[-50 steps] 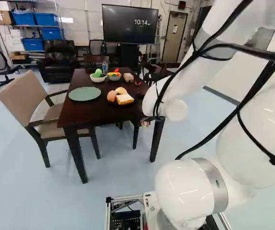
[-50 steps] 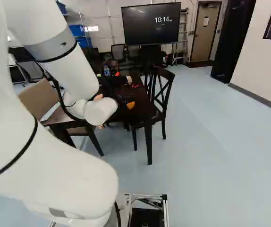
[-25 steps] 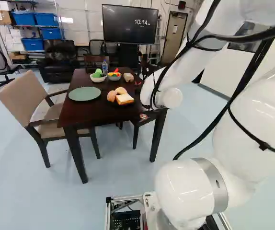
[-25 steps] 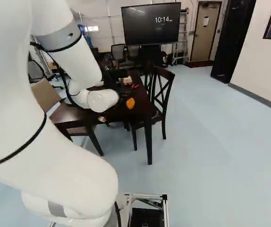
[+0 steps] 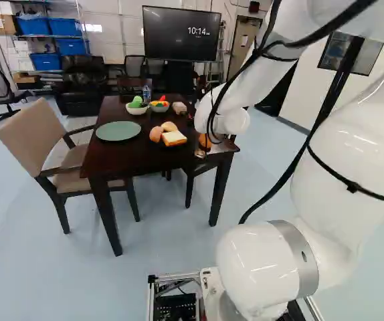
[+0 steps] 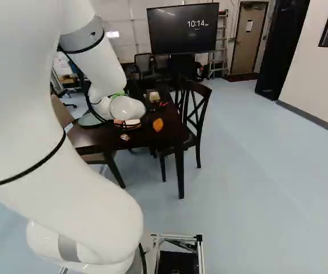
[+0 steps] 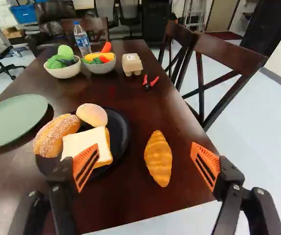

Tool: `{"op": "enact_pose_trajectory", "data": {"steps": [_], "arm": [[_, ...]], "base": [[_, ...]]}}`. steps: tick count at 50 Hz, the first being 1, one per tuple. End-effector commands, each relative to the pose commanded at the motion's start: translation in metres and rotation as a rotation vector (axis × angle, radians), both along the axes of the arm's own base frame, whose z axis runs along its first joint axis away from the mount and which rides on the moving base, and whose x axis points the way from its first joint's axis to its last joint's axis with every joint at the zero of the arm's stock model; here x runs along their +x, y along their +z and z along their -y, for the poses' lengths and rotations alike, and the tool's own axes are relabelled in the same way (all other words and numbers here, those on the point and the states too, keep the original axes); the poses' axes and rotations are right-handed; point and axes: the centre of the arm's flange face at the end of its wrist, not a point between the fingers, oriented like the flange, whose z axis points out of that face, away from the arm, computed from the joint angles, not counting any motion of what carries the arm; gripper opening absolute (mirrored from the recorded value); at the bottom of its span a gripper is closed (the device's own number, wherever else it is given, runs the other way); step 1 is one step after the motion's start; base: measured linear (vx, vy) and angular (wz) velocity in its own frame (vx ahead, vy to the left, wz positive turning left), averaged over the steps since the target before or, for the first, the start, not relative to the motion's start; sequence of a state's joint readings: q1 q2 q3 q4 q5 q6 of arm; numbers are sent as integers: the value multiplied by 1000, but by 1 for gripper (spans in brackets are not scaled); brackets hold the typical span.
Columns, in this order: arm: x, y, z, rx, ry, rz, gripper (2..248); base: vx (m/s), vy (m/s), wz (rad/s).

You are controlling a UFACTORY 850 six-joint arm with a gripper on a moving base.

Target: Move the croissant to the empty plate

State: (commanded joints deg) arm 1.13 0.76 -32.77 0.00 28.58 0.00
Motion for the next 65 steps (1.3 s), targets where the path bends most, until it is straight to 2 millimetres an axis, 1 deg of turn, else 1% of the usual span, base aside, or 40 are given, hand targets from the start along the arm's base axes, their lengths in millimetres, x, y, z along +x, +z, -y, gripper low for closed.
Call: {"op": "enact_pose_trajectory", "data": {"steps": [5, 15, 25, 36, 49, 65], "arm": [[7, 2, 0, 0, 0, -27, 247], [24, -4, 1, 6, -13, -110, 247], [35, -9, 5, 22, -41, -182, 247], [46, -15, 15, 46, -82, -254, 247], [57, -20, 15, 65, -99, -323, 247], [69, -6, 15, 67, -97, -300, 247]], "base": [[0, 0, 0], [0, 0, 0], [0, 0, 0], [0, 0, 0], [0, 0, 0], [0, 0, 0]]}}
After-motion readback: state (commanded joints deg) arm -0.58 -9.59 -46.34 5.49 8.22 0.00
